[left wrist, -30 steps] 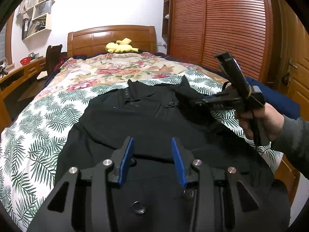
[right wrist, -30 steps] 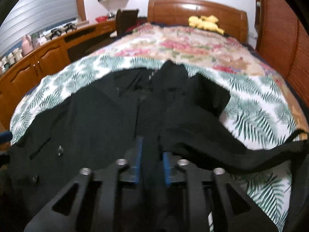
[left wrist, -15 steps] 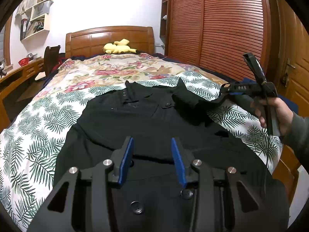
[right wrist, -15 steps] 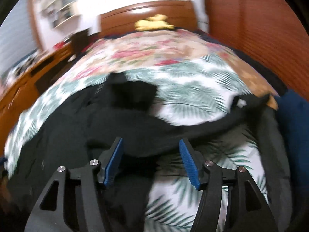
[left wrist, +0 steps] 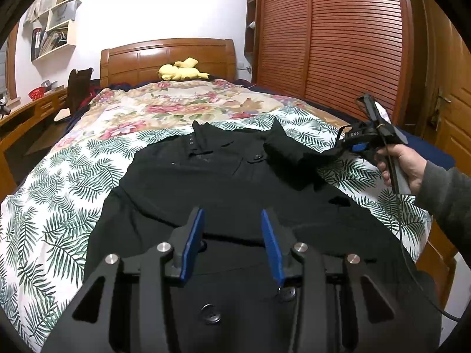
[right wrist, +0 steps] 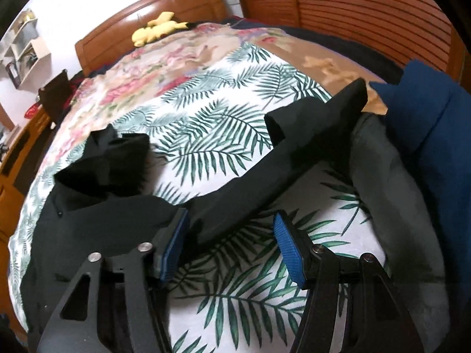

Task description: Fold large clothes

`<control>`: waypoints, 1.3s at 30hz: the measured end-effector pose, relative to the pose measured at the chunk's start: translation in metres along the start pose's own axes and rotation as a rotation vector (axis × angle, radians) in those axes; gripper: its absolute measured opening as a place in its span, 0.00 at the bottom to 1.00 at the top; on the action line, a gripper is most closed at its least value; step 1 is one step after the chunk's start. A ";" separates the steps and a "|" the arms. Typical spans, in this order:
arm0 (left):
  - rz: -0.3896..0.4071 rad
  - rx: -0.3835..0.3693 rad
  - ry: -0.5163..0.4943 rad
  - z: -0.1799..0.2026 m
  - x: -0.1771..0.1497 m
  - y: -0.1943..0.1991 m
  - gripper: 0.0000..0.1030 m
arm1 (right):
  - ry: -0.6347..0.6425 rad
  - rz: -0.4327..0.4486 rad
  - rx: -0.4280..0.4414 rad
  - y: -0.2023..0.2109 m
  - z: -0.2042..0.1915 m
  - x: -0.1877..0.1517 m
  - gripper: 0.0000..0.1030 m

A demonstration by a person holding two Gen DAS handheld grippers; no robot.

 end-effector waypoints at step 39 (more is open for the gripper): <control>0.023 0.135 0.101 -0.087 -0.021 0.036 0.38 | 0.652 0.055 0.378 0.086 -0.229 -0.146 0.30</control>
Point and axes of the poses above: each gripper's, at about its wrist camera, not at the fingertips, and y roughly against the way its jaws point, z to its right, x to its top, the point moved 2 cm from there along -y, roughly the way its jaws point, and after that the axes turned 8 degrees about x, right-handed, at the moved point
